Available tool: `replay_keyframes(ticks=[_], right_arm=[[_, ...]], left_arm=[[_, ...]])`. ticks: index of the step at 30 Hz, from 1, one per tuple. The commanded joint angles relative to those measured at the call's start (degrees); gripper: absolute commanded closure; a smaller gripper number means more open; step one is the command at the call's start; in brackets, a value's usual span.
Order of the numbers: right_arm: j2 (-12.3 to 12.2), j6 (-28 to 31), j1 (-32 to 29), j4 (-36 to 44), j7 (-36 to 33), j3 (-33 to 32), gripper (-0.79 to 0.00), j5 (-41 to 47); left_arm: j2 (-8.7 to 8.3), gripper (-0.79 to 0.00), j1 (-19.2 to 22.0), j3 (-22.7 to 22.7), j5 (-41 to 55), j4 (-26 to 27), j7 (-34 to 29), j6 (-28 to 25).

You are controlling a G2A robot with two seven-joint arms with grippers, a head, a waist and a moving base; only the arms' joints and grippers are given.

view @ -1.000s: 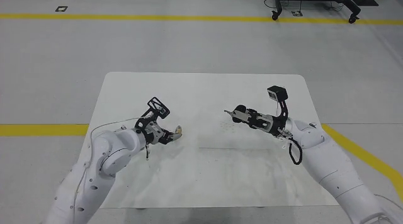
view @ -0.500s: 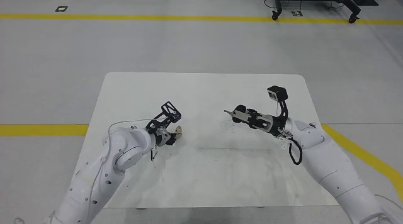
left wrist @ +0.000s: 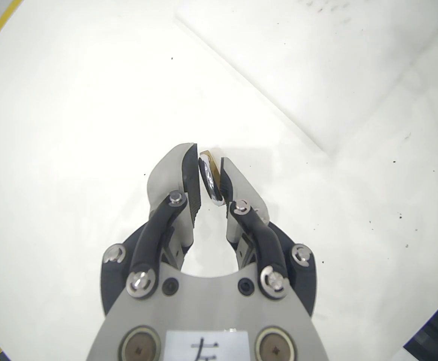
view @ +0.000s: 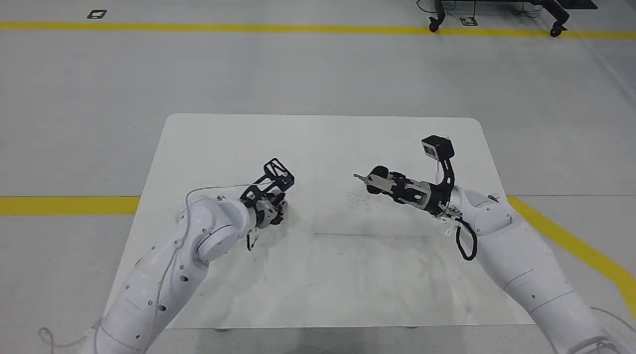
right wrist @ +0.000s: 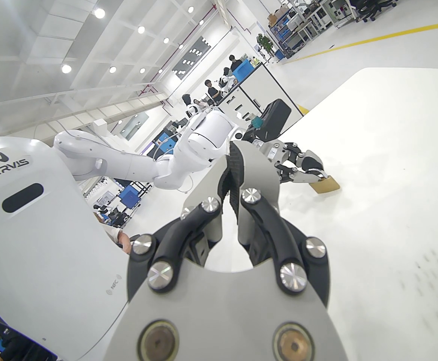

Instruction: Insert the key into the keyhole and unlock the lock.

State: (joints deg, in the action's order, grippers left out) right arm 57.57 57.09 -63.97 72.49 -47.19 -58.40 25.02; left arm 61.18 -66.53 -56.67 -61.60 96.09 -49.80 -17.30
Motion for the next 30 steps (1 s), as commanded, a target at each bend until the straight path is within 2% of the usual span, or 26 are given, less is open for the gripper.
replay_keyframes(ticks=[1,11,14,17,22,26,28,30], right_arm=[[0.0,0.0,0.0,0.0,0.0,0.0,0.000,0.0],[0.0,0.0,0.0,0.0,0.0,0.0,0.000,0.0],[0.0,0.0,0.0,0.0,0.0,0.0,0.000,0.0],[0.0,0.0,0.0,0.0,0.0,0.0,0.000,0.0],[0.0,0.0,0.0,0.0,0.0,0.0,0.000,0.0],[0.0,0.0,0.0,0.0,0.0,0.0,0.000,0.0],[0.0,0.0,0.0,0.0,0.0,0.0,0.000,0.0],[0.0,0.0,0.0,0.0,0.0,0.0,0.000,0.0]], left_arm=[[0.14,0.000,0.3,0.3,0.0,-0.2,-0.3,0.4],[0.21,0.000,0.6,0.4,-1.3,-0.8,-2.9,0.1],[0.18,0.000,0.3,-0.2,-1.2,-0.3,-2.0,0.1],[0.23,0.000,-0.3,-1.4,0.0,0.5,1.7,1.6],[0.31,0.000,-1.6,-6.0,13.6,1.8,6.6,1.8],[0.18,0.000,-2.5,-11.0,28.5,0.6,8.9,-0.4],[-0.11,0.000,-2.6,-13.2,29.6,0.3,10.0,-1.7],[-0.18,0.000,-2.7,-13.4,28.9,0.5,10.1,-2.0]])
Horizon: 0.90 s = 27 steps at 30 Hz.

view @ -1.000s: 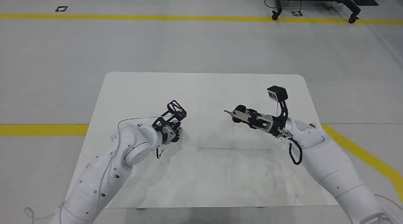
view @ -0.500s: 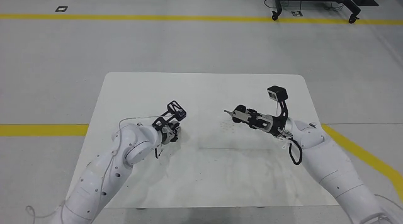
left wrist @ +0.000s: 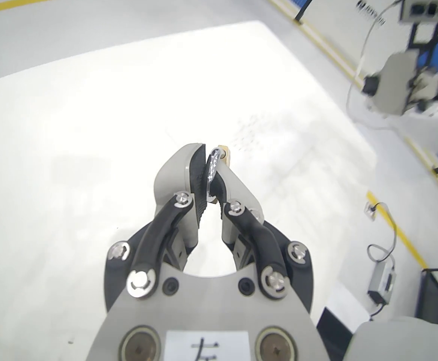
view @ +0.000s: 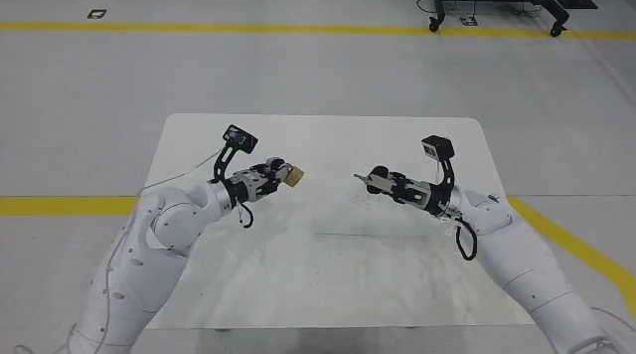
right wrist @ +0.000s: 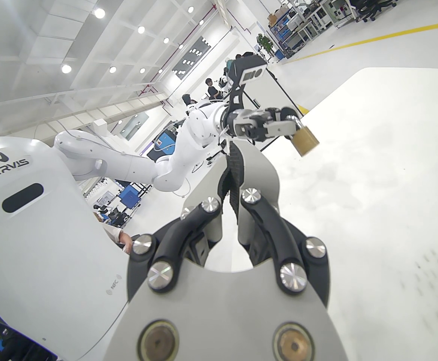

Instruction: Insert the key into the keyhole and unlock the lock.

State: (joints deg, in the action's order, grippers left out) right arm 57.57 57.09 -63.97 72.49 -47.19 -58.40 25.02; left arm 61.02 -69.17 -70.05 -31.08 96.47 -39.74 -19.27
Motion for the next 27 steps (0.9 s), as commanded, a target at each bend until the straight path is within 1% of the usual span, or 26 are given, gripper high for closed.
replay_keyframes(ticks=[1,5,7,9,10,12,13,15,16,17,20,24,27], right_arm=[[0.0,0.0,0.0,0.0,0.0,0.0,0.000,0.0],[0.0,0.0,0.0,0.0,0.0,0.0,0.000,0.0],[0.0,-0.3,-0.1,0.3,0.2,0.1,0.000,0.0],[0.5,-0.7,-0.7,2.5,2.8,0.9,0.000,2.3],[0.9,0.0,-1.0,4.0,2.3,2.4,0.000,4.8],[1.5,0.1,0.0,3.3,1.2,4.3,0.000,7.3],[1.9,-0.3,0.9,3.0,0.8,5.5,0.000,7.7],[2.9,-0.2,2.7,2.3,0.0,7.9,0.000,9.4],[3.3,-0.1,3.7,1.7,-0.1,8.8,0.000,10.1],[3.8,0.0,4.6,1.4,0.0,9.7,0.000,10.8],[4.8,0.5,7.0,0.3,0.5,11.6,0.000,11.4],[6.0,0.5,9.3,-0.8,0.5,13.7,0.000,12.2],[6.8,0.6,10.6,-0.9,0.6,15.5,0.000,12.5]], left_arm=[[-0.02,0.000,0.0,0.0,-1.6,0.1,0.0,0.0],[-0.02,0.000,0.0,0.0,-1.6,0.1,0.0,0.0],[0.20,0.000,-0.9,-0.6,5.0,-1.3,0.9,1.3],[0.52,0.000,-0.9,-1.0,16.8,-2.4,-0.1,-0.6],[0.57,0.000,-0.5,-1.5,21.6,-2.9,-1.3,-1.3],[0.67,0.000,0.2,-1.5,30.4,-4.0,-5.3,-1.5],[0.73,0.000,0.5,-0.9,35.1,-4.6,-8.8,-1.1],[0.78,0.000,1.9,-0.2,42.3,-6.4,-15.2,0.7],[0.83,0.000,2.4,0.9,45.1,-7.2,-19.2,2.4],[0.79,0.000,3.5,1.3,45.9,-7.8,-22.0,3.4],[0.76,0.000,4.8,2.6,45.0,-8.4,-25.1,5.0],[0.87,0.000,4.7,2.6,49.0,-8.4,-25.0,6.1],[0.95,0.000,4.3,2.2,53.1,-9.3,-24.0,8.8]])
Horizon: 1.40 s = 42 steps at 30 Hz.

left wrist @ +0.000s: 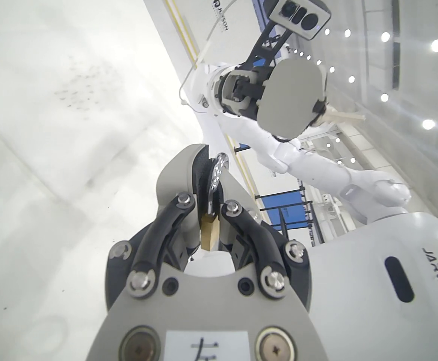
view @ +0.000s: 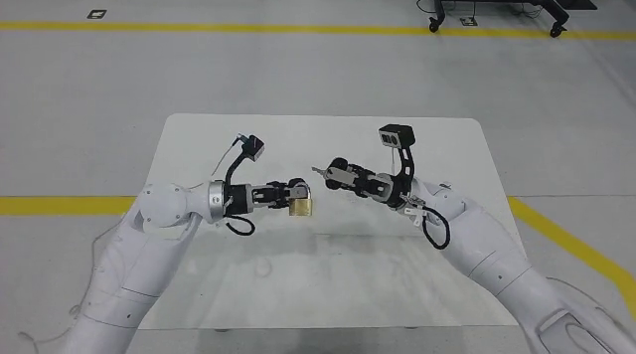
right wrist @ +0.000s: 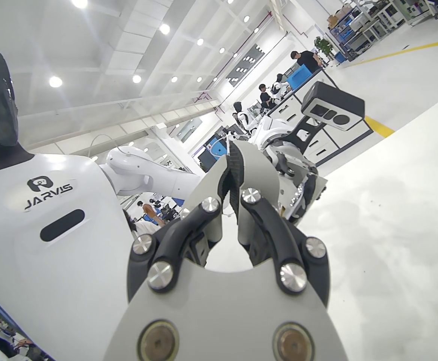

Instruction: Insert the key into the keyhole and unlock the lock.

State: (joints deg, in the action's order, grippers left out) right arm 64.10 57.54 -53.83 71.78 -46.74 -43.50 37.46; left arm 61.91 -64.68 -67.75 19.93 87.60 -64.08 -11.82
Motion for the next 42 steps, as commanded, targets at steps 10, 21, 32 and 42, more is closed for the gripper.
replay_keyframes(ticks=[10,21,32,42], right_arm=[[2.2,-0.6,1.8,0.5,-0.6,5.3,0.000,5.7],[1.4,-13.6,-1.4,2.7,5.2,2.5,0.000,3.0],[-1.5,-29.0,-10.2,14.6,14.9,-4.0,0.000,-6.5],[-1.2,-30.5,-10.6,15.2,15.1,-3.6,0.000,-5.3]], left_arm=[[0.07,0.000,0.6,-0.3,3.4,-1.4,1.7,4.9],[-0.07,0.000,3.3,-0.8,5.7,-3.0,8.3,29.3],[0.20,0.000,5.2,-0.5,6.3,-3.6,12.4,33.3],[0.43,0.000,4.7,-0.1,7.3,-1.3,14.8,33.0]])
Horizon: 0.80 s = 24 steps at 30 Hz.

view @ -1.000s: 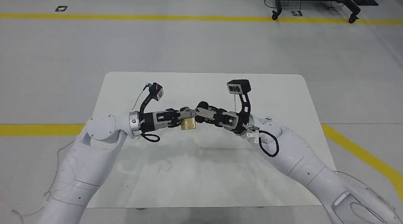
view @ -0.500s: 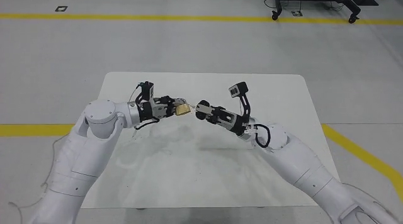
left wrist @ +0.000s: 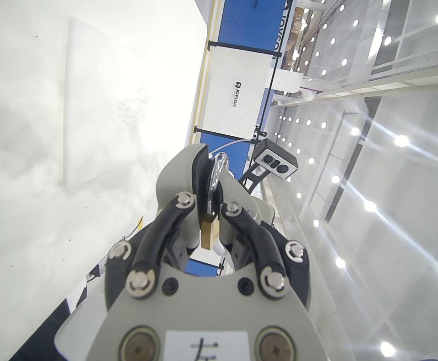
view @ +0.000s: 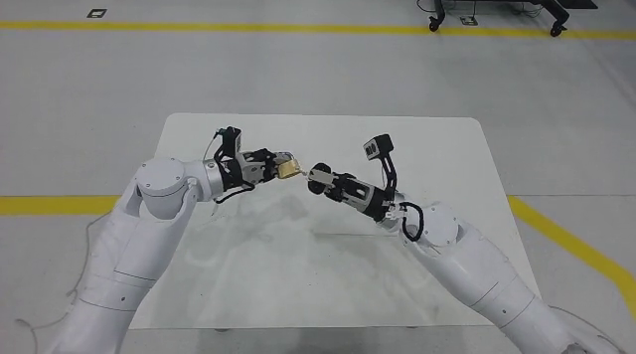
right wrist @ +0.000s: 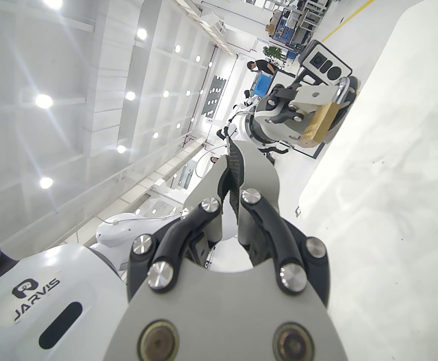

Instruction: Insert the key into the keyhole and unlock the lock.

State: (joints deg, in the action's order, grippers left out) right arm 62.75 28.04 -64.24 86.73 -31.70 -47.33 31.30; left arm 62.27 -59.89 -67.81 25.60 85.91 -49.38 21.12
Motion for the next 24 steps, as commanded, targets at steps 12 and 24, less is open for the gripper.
replay_keyframes(ticks=[12,24], right_arm=[[1.8,-6.3,-3.5,1.5,18.3,0.8,0.000,-14.4],[2.7,-12.6,-5.9,5.1,24.8,-0.2,0.000,-21.7]], left_arm=[[0.75,0.000,0.5,1.0,3.6,-1.8,5.1,-1.0],[0.94,0.000,0.6,1.3,2.3,-1.8,8.0,-2.1]])
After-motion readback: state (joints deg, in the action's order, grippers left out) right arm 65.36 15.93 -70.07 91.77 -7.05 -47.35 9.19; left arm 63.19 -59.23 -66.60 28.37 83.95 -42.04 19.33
